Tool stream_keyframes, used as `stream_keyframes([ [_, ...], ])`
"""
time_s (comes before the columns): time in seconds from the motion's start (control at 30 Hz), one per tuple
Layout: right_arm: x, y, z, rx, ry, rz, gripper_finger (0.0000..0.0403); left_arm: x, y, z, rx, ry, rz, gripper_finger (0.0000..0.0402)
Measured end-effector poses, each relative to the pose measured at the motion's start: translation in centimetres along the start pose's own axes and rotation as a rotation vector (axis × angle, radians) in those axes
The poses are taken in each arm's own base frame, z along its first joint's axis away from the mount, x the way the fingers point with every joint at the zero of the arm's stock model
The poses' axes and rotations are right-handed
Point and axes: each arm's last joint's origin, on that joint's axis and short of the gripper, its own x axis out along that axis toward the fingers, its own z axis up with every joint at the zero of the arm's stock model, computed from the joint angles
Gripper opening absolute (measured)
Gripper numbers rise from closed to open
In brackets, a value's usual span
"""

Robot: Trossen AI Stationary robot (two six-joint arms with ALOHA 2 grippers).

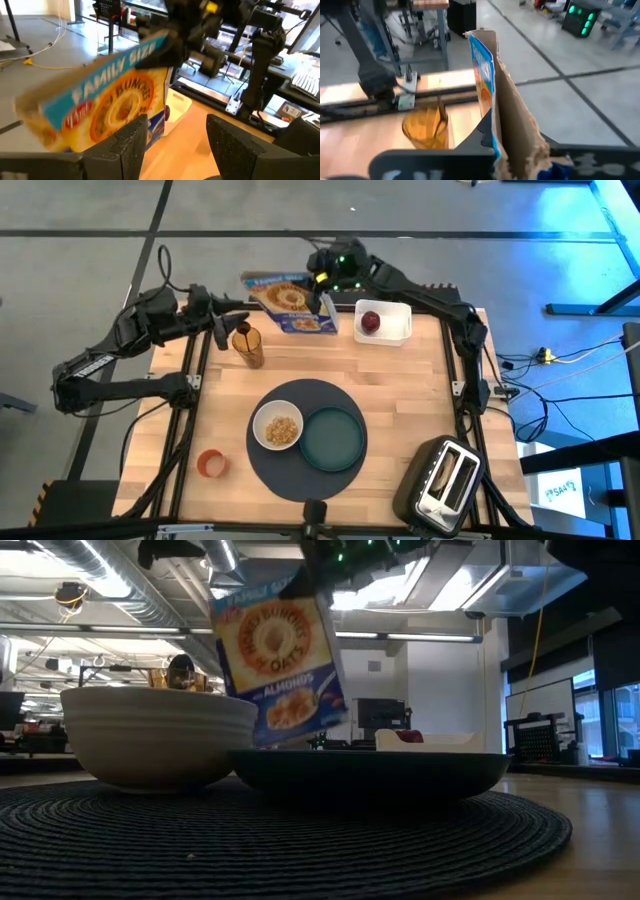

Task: Arrange a breakfast setting
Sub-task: Pour the cereal from the blue cereal box into the white bowl

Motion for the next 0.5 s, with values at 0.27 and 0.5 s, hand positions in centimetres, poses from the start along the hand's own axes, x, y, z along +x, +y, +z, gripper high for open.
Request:
stream_keyframes([
  [0.27,0.7,0.4,-4.4,0.043,-0.104,0.012,0.0,0.1,0.0,-0.2,0.001,0.017,0.003,0.0197],
  [0.5,-0.8,0.0,-8.2,0.091,-0.15,-0.016,0.0,0.1,0.1,-0.2,0.002,0.02,0.033,0.0197],
])
